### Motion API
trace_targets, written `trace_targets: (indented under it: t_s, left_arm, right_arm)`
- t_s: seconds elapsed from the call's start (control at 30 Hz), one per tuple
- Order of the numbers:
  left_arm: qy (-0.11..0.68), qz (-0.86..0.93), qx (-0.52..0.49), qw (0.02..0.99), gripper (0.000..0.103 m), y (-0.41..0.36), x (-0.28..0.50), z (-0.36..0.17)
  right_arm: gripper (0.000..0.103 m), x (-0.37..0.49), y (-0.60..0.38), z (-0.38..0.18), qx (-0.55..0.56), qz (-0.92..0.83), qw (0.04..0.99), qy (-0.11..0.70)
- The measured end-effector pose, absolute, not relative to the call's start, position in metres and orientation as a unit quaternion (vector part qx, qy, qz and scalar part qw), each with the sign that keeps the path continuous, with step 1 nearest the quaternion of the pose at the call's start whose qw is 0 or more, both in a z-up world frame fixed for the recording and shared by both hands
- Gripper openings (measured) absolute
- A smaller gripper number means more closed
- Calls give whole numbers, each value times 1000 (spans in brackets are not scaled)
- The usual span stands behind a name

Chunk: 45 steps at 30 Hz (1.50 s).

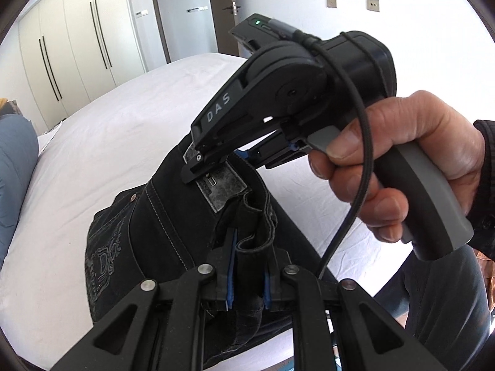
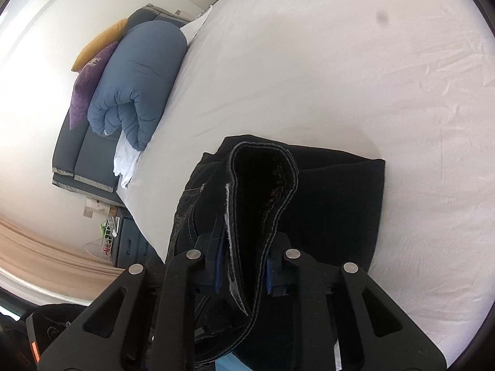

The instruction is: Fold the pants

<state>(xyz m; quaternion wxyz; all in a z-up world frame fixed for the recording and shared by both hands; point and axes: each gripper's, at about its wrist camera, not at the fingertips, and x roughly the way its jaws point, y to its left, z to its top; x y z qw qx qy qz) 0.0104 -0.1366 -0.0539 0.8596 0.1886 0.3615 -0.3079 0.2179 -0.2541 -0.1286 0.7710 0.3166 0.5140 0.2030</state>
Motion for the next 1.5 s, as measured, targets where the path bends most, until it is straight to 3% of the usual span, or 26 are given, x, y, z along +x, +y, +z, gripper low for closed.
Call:
trace_targets:
  t_s: [0.33,0.4,0.5,0.53,0.57,0.63,0.67,0.7,0.73,0.97,1.33,1.5]
  left_arm:
    - [384,-323,213,838,14,-122,12,-63]
    - [388,-326,213,836,18,-121,16,-65]
    - [399,-341,193,829,35,-115,22,-69]
    - [402,-346,179,829,49,-109,21,-63]
    - [400,-349,166,831,65,-106,16,-54]
    - [383,-355,130,843,76,-82,16,-38]
    - [377,-349,115,850,80,-72,16,-31]
    - [375,-339,100,857,82,-59,20,-24]
    - [373,-328,85,864,82,-45,27,-20]
    - [403,-257,45,877,82,17,100,-29]
    - [431,-244,60,867,82,15,102,-61]
    - [437,-242,59,865,82,12,95,-68]
  right_arm:
    - [18,195,-294,-188,379,179,743,521]
    - [18,191,-297,-197,399,186,740,509]
    - [20,187,-299,-204,412,187,738,501]
    - [21,186,-302,-206,422,188,731,503]
    - [26,185,-306,-207,432,186,724,504]
    - [35,179,-319,-202,445,168,729,493]
    - [49,174,-328,-196,447,156,736,483]
    - [57,167,-334,-188,451,144,744,472]
    - [58,158,-343,-182,455,132,749,463]
    - [58,108,-319,-142,422,236,744,462]
    - [58,114,-292,-174,417,238,700,528]
    - [38,118,-271,-156,394,276,708,517]
